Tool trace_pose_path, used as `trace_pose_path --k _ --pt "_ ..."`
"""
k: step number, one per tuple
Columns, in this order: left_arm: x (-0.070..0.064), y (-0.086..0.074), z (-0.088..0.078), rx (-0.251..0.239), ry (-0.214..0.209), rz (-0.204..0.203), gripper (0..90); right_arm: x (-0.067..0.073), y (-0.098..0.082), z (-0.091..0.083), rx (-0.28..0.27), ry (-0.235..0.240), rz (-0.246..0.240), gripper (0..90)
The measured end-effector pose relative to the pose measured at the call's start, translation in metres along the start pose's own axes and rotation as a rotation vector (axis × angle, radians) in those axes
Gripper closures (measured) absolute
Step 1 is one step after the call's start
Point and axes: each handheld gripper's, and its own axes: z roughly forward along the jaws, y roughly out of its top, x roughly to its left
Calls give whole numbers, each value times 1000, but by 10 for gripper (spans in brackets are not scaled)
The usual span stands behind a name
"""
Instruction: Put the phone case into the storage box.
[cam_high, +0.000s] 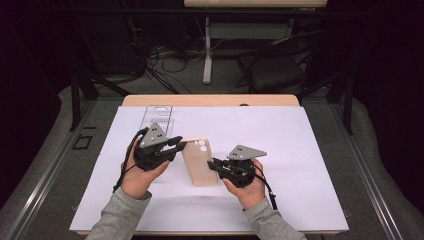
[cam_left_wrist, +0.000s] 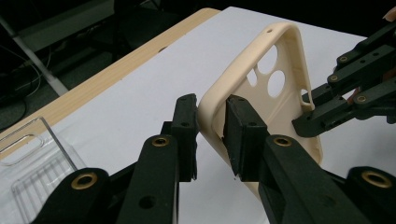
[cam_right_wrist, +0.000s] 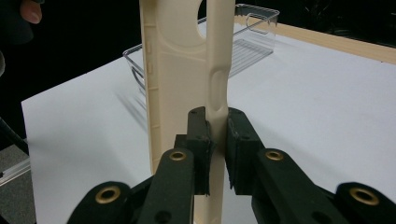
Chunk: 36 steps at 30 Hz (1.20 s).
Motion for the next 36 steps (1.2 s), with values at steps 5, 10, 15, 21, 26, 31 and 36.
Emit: trace_pose_path --k 5,10,15,21,26,31,36 --pt "1 -1 0 7 -3 -1 750 0 0 0 2 1 -2 813" --pt "2 -1 0 10 -10 4 748 1 0 0 5 4 -6 813" --pt "1 -1 0 13 -9 15 768 1 0 1 5 7 -6 813" --pt "2 -1 0 14 -12 17 769 1 0 1 7 9 -5 814" --pt "2 -1 0 17 -16 20 777 1 0 1 8 12 -3 813" --pt "3 -1 -1 21 -19 20 781 1 0 1 8 15 -3 813" --pt "4 -1 -2 24 -26 22 783 1 0 1 6 18 -5 813"
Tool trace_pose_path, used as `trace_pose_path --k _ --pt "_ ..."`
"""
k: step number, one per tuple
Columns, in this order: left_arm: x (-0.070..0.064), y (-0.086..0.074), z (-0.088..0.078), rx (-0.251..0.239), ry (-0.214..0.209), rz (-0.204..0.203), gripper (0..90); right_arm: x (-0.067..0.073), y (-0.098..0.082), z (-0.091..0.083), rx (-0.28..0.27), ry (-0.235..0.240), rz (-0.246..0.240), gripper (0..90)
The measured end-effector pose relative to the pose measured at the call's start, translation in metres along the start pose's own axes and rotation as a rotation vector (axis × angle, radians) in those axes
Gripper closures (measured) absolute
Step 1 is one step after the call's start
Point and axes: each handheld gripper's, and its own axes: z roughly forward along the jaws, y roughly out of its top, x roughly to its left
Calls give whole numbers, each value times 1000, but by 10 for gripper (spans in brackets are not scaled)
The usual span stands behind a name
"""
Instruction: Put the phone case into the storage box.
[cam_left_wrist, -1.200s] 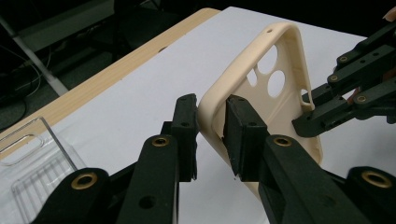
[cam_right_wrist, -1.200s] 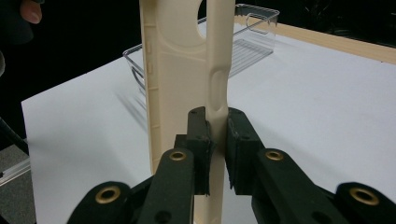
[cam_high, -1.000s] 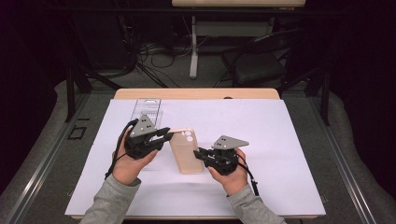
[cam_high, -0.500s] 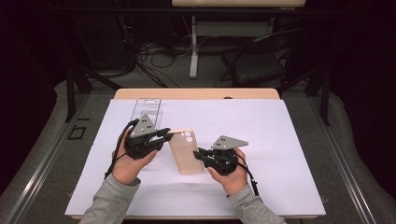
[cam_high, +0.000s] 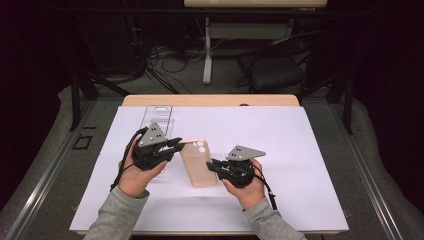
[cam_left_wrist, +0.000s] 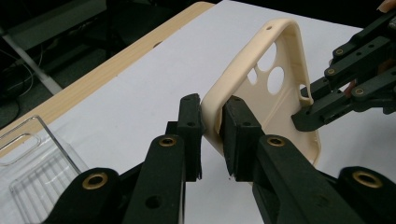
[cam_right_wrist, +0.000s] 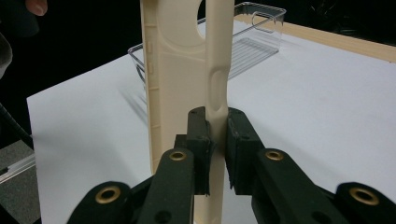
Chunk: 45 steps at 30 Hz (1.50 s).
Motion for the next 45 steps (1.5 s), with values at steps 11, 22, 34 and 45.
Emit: trace_pose_path --k 11,22,34,45 --pt "0 0 -3 -3 -10 8 785 0 0 0 1 7 3 811" --pt "-2 -1 -3 -4 -4 -10 788 0 0 1 -1 10 8 809" --pt "-4 -1 -4 0 12 -23 790 0 -1 1 1 12 9 808" --pt "-4 -1 -4 -5 11 -37 792 0 -1 1 -3 15 19 804"
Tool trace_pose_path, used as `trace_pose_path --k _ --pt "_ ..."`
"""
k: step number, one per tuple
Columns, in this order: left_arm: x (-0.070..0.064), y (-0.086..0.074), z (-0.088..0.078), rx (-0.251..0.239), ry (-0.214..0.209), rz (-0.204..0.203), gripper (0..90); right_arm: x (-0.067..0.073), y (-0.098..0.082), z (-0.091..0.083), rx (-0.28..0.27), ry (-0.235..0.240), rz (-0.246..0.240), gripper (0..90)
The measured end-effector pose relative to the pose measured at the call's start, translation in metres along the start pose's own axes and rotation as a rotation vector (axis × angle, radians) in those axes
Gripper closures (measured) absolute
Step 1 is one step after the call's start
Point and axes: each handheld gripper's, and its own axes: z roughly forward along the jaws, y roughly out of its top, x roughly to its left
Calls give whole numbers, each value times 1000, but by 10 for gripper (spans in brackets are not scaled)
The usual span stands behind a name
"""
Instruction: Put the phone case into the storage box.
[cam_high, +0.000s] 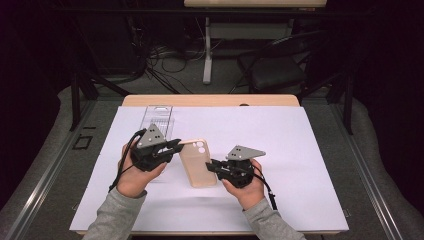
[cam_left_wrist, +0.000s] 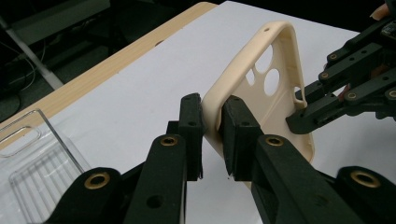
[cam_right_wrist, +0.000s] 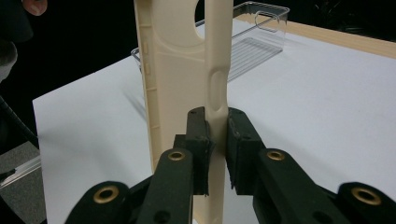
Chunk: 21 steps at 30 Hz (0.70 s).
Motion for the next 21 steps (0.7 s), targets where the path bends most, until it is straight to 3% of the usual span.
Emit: trace_pose_path --k 21 --pt "4 -1 1 -7 -16 -14 793 -1 0 0 -3 8 13 792"
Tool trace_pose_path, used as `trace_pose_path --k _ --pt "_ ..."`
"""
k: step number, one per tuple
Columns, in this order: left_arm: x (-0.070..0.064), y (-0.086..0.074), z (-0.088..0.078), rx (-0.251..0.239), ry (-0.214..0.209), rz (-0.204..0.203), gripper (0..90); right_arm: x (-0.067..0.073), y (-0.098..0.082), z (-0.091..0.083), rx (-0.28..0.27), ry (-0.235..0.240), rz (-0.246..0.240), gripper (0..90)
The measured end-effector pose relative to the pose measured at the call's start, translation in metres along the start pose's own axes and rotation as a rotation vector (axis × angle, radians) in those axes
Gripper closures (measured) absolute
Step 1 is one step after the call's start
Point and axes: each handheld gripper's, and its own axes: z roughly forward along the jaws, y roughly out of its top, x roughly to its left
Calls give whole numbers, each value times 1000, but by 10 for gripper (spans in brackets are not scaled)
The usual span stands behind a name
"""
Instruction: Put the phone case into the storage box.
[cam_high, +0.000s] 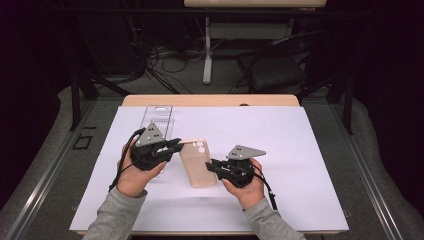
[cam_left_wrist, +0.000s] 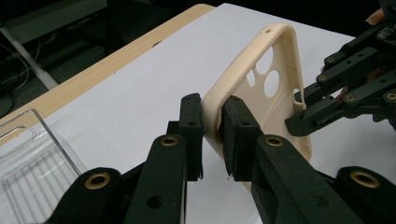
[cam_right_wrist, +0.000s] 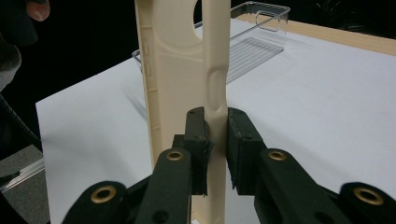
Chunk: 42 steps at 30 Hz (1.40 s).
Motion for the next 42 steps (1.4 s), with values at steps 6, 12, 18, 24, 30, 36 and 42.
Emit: trace_pose_path --k 6,12,18,24,30,36,42 --pt "2 0 0 0 4 -4 793 0 0 0 0 3 2 763" --pt "5 -2 0 -3 10 -14 793 -1 1 -1 -8 5 7 723" --pt "7 -2 -1 -7 14 -23 793 -2 1 -2 -20 3 11 719" --pt "10 -3 -1 -11 16 -36 793 -2 2 -3 -28 3 10 719" --pt "12 -4 -1 -18 23 -46 793 -3 2 -4 -32 0 15 707" --pt "14 -5 -2 -26 35 -47 793 -3 3 -4 -40 0 15 661" --pt "17 -7 -3 -34 46 -51 793 -4 3 -5 -48 -4 17 623"
